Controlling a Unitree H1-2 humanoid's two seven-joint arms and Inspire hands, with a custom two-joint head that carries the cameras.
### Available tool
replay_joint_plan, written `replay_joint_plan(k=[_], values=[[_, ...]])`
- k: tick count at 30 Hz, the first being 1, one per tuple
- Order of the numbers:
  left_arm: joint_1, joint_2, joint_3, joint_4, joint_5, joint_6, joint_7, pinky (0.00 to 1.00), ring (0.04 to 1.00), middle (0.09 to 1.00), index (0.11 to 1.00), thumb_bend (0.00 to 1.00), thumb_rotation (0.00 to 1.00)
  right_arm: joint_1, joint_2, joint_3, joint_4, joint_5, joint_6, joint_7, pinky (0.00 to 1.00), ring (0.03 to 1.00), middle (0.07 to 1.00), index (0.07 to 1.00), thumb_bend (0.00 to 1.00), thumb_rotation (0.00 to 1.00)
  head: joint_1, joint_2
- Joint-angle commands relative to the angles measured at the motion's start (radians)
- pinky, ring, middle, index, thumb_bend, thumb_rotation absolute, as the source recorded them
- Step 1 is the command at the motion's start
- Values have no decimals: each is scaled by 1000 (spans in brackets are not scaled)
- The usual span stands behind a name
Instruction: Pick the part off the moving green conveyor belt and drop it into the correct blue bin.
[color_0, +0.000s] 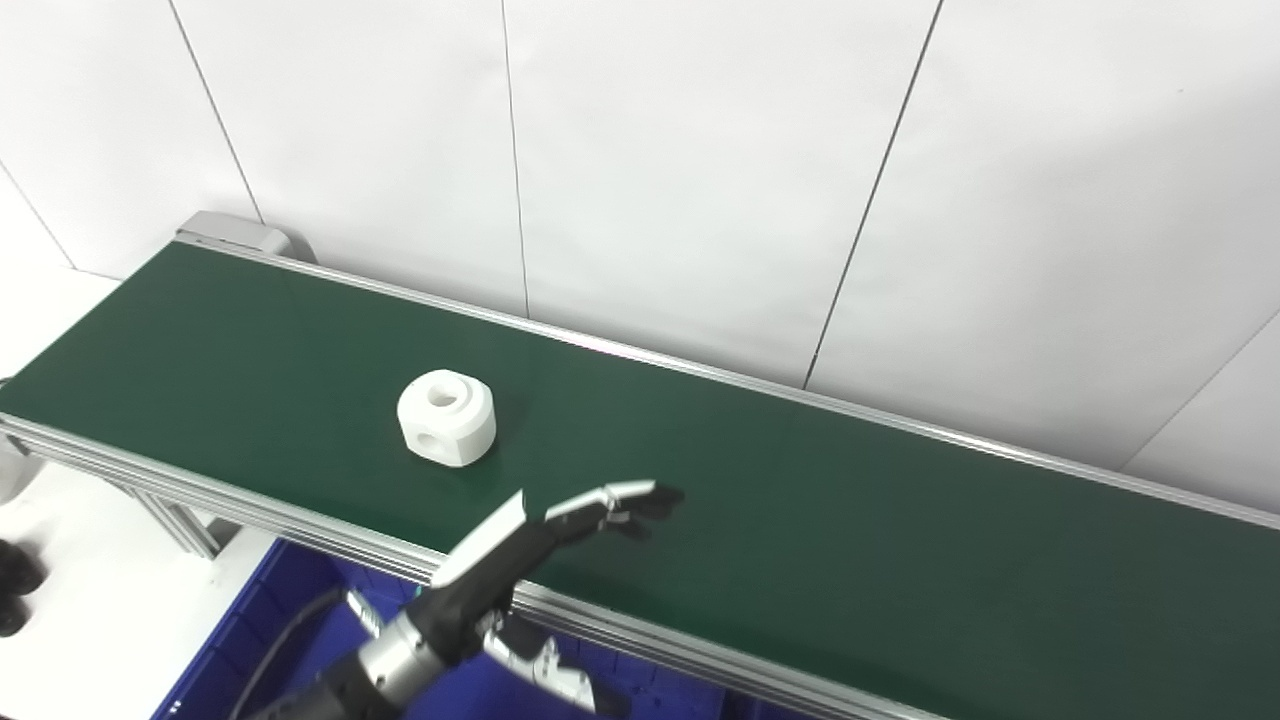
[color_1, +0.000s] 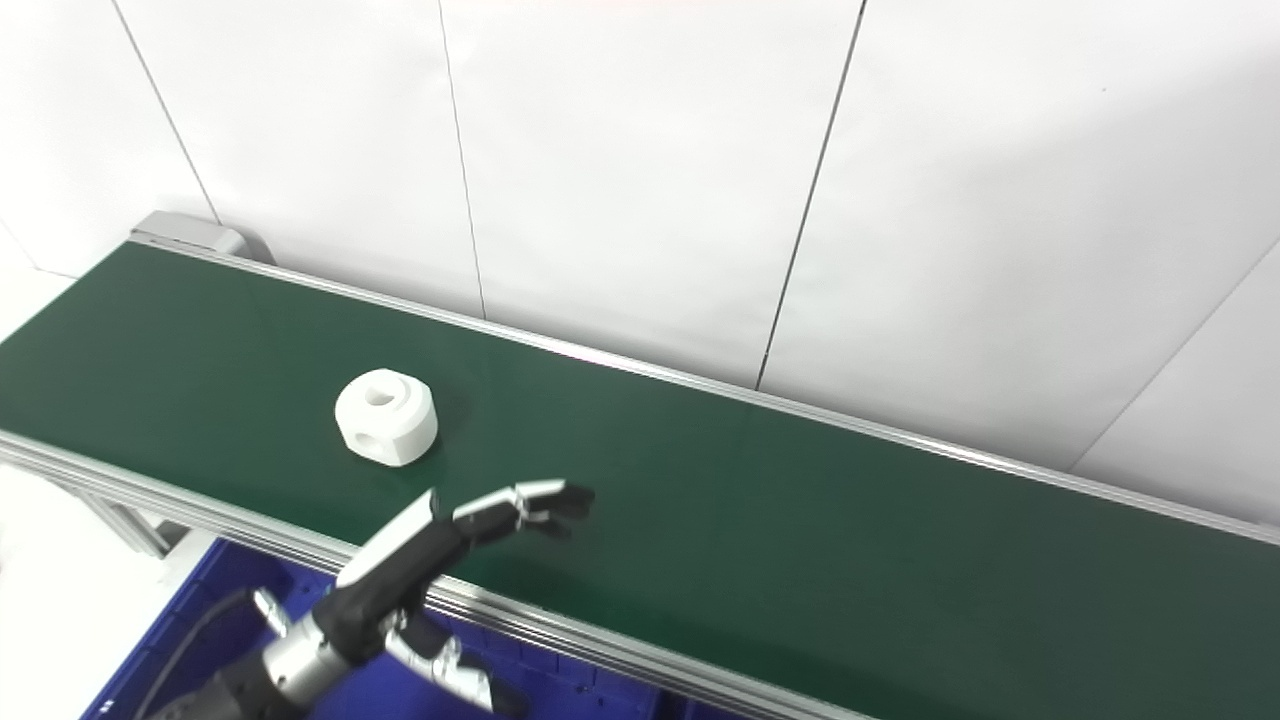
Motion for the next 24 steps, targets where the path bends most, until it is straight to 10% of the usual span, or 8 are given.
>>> replay_joint_plan(k=[1,14,24], values=[[-36,-4,20,-12,-10,-31,-1,771,865,908,876,908,193,-4,-1,-1,-12,8,-58,-17,732,855,897,916,945,255,-1,1],[-227,27,158,84,123,106,-10,887,968,989,951,774,197,-31,-4,2,16,5,-91,-30,769,866,891,915,950,249,6,16],[-365,94,186,227,301,231,-6,958,987,985,947,856,156,-37,-6,2,20,20,-108,-25,801,876,897,921,949,236,10,26]])
